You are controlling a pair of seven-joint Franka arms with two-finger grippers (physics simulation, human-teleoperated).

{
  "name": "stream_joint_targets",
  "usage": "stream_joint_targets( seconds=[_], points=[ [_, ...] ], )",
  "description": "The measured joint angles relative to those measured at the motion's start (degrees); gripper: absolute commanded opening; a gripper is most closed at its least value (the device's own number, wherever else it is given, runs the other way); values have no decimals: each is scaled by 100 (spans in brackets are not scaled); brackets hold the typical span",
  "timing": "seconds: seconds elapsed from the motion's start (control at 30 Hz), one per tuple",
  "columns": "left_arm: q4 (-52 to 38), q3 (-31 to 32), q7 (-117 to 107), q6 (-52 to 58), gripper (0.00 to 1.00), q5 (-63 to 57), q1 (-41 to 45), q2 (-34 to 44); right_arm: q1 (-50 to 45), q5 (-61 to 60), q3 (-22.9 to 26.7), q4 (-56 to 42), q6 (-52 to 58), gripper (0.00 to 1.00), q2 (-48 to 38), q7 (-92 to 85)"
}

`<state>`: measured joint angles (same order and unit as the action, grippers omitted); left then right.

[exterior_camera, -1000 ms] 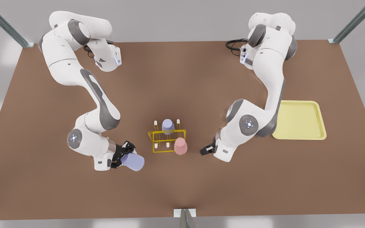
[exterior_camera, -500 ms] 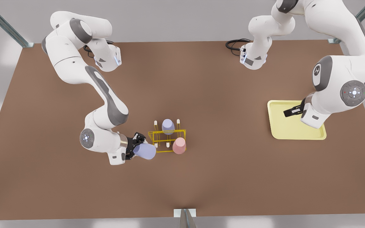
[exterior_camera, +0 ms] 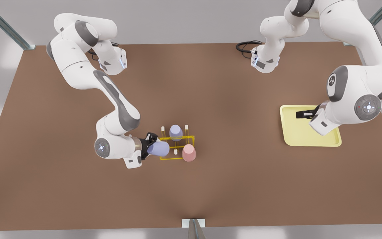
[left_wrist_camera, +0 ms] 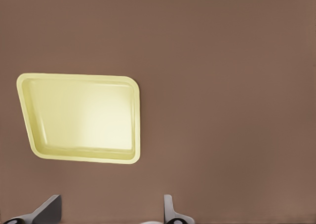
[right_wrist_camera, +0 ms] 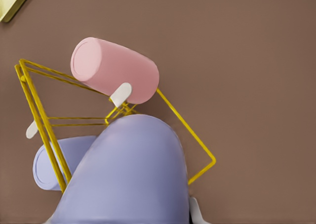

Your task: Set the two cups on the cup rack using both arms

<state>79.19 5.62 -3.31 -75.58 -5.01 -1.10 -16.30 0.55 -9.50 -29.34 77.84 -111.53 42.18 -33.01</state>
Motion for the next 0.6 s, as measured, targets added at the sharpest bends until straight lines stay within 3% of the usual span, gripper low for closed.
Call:
stream_joint_targets(
  seconds=[0.47,0.6],
  points=[
    [-5,8,652,-11,100,-6,20,-3,-68,-44,-104,-97,129,100,141,454],
    [-12,16,761,-7,100,-10,30,3,-51,-34,-137,-592,384,100,15,669]
  ],
)
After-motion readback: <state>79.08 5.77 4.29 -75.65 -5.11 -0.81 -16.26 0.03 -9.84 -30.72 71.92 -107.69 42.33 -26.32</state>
